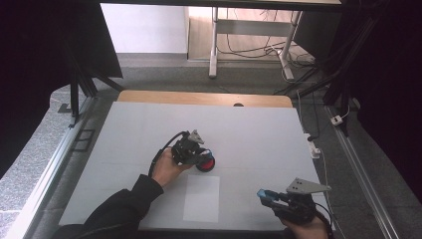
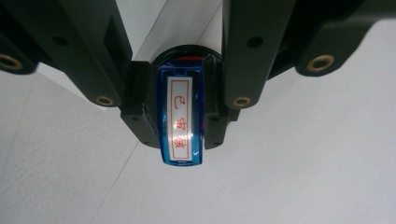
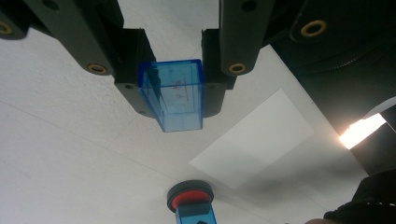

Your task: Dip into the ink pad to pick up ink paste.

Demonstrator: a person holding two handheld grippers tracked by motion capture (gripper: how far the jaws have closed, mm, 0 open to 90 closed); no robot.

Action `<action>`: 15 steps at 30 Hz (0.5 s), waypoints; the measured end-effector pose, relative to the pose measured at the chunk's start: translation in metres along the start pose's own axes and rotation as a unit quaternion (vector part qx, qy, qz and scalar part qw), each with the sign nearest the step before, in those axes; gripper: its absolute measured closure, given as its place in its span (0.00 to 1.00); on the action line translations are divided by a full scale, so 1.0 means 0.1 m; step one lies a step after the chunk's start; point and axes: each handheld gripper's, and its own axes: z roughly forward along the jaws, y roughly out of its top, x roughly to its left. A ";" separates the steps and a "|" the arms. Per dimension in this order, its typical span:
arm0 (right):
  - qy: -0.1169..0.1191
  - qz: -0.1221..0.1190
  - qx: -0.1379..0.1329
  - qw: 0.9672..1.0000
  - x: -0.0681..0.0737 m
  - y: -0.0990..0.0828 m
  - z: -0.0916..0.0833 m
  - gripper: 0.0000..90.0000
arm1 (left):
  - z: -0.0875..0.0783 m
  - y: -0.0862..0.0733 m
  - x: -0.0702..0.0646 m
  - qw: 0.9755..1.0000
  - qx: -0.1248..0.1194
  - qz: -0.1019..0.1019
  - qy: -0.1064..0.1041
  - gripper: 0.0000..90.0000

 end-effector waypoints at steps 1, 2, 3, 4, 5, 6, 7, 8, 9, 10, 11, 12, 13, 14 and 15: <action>0.000 0.000 0.000 1.000 0.00 0.00 0.00 0.77 | -0.03 0.01 0.01 1.000 -0.006 -0.003 -0.003 0.79; 0.000 0.000 0.000 1.000 0.00 0.00 0.00 0.77 | -0.07 0.02 0.02 1.000 -0.012 -0.006 -0.005 0.79; 0.000 0.000 0.000 1.000 0.00 0.00 0.00 0.77 | -0.11 0.03 0.03 1.000 -0.018 -0.009 -0.007 0.79; 0.000 0.000 0.000 1.000 0.00 0.00 0.00 0.76 | -0.15 0.05 0.03 1.000 -0.024 -0.010 -0.010 0.78; 0.000 -0.001 0.000 1.000 0.00 0.00 0.00 0.77 | -0.19 0.06 0.04 0.999 -0.032 -0.012 -0.013 0.78; 0.000 0.000 -0.001 1.000 0.00 0.00 0.00 0.77 | -0.23 0.07 0.05 0.999 -0.039 -0.015 -0.015 0.78; 0.000 0.000 -0.001 1.000 0.00 0.00 0.00 0.77 | -0.27 0.08 0.05 0.999 -0.045 -0.018 -0.018 0.78; 0.000 0.000 0.000 1.000 0.00 0.00 0.00 0.77 | -0.30 0.08 0.06 0.998 -0.050 -0.021 -0.022 0.78; 0.000 -0.001 0.000 1.000 0.00 0.00 0.00 0.77 | -0.32 0.09 0.06 0.998 -0.055 -0.023 -0.026 0.78; 0.000 0.000 0.000 1.000 0.00 0.00 0.00 0.77 | -0.33 0.09 0.07 0.998 -0.057 -0.025 -0.030 0.78; 0.000 -0.001 0.000 1.000 0.00 0.00 0.00 0.77 | -0.34 0.09 0.07 0.998 -0.057 -0.025 -0.031 0.78; 0.000 0.000 0.000 1.000 0.00 0.00 0.00 0.77 | -0.33 0.09 0.07 0.998 -0.056 -0.026 -0.032 0.79; 0.000 -0.001 0.000 1.000 0.00 0.00 0.00 0.77 | -0.31 0.09 0.07 0.998 -0.052 -0.025 -0.031 0.79; 0.000 -0.001 0.000 1.000 0.00 0.00 0.00 0.77 | -0.29 0.08 0.07 0.998 -0.048 -0.025 -0.031 0.78; 0.000 -0.001 0.000 1.000 0.00 0.00 0.00 0.76 | -0.27 0.07 0.07 0.998 -0.043 -0.025 -0.031 0.78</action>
